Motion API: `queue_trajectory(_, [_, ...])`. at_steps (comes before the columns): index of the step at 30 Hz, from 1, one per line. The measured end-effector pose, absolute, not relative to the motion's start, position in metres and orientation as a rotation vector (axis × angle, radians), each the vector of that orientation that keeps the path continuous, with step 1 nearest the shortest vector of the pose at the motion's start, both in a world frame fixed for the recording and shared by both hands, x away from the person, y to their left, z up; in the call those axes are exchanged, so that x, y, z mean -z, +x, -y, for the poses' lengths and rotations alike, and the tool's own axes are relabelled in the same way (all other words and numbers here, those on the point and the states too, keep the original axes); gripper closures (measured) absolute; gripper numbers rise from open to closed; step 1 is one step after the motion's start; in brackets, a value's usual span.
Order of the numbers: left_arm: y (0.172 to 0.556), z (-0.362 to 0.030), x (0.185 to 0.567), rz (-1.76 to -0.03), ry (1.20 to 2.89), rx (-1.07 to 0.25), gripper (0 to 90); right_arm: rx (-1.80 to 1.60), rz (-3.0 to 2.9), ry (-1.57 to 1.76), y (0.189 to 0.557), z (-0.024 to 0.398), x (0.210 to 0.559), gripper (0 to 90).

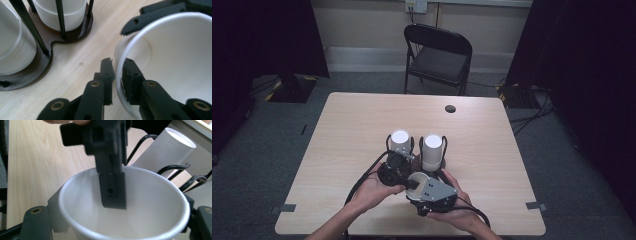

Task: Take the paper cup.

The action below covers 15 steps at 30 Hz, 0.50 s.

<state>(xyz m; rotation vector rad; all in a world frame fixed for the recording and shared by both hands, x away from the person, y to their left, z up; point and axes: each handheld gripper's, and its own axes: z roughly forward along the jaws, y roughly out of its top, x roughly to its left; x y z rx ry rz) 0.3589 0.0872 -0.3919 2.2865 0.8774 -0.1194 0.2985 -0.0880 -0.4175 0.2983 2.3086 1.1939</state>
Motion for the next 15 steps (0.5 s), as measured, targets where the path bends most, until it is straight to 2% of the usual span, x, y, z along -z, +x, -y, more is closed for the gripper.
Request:
queue_trajectory(8, [0.352,-0.089,0.395,-0.838,2.254,0.063,68.3,-1.199,-2.313,0.315,0.299,0.092,0.417,23.1])
queue_trajectory(12, [0.347,-0.095,0.399,-0.863,2.185,0.033,63.1,-1.196,-2.318,0.326,0.3,0.093,0.417,23.0])
queue_trajectory(15, [0.342,-0.098,0.405,-0.876,2.141,-0.006,55.4,-1.188,-2.324,0.328,0.3,0.094,0.419,23.1])
